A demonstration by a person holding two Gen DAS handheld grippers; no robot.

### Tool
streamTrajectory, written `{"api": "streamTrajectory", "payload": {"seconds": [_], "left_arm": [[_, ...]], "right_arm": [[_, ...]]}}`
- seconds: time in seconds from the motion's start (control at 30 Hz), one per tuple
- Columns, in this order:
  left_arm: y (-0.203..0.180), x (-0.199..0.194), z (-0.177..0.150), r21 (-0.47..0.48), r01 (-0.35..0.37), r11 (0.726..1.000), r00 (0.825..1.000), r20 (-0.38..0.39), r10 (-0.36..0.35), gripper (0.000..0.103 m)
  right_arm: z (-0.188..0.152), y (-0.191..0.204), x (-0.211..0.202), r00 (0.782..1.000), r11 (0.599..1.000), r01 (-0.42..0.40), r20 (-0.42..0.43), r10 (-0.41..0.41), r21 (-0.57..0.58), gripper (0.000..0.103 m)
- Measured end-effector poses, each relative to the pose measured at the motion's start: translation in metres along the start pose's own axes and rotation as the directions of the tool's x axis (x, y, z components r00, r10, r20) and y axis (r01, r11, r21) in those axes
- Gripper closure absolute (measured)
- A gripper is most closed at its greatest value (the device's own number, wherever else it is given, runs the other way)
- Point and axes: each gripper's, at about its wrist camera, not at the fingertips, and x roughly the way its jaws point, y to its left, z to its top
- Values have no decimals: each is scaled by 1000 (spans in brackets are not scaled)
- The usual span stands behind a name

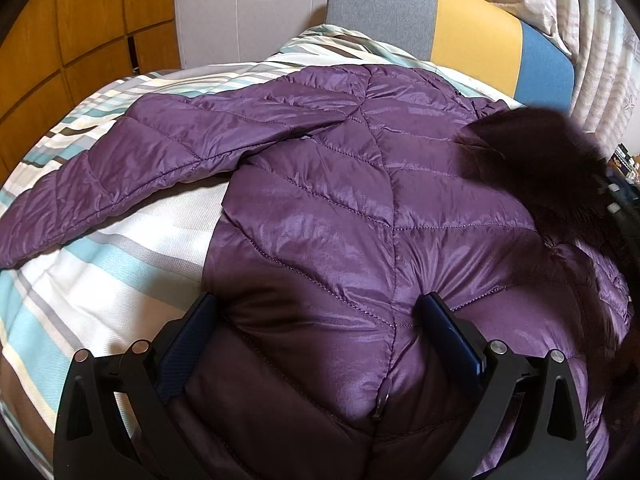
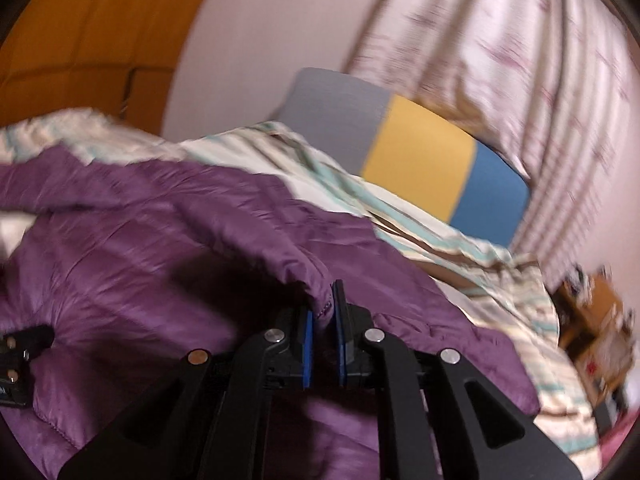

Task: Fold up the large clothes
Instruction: 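Fold the sleeve across the jacket's front with the right gripper and release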

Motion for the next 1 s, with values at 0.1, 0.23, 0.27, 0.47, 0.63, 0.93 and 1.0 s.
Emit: {"api": "streamTrajectory", "payload": {"seconds": [0.1,0.23,0.27,0.47,0.63,0.93,1.0], "left_arm": [[0,0,0,0,1,1000,1000,1,-1,3],[0,0,0,0,0,1000,1000,1,0,3],[0,0,0,1,0,1000,1000,0,0,3],[-2,-1,3,7,-7,1000,1000,-21,7,3],[-3,-16,14,-12,16,1000,1000,-21,-16,3],[-47,-18,68,-45,93,995,994,59,-90,3],[-59,-6,75,-45,94,995,994,66,-91,8]], "right_arm": [[-2,20,8,999,996,-34,-2,34,-83,95],[-7,39,18,977,965,-213,-40,209,-154,95],[-8,44,22,970,954,-243,-66,235,-175,93],[-10,58,29,965,937,-261,-91,247,-233,52],[-10,25,5,967,957,-256,-47,252,-133,40],[-38,-56,-11,985,955,-102,-109,137,279,35],[-45,-67,-13,984,936,-64,-132,116,345,35]]}}
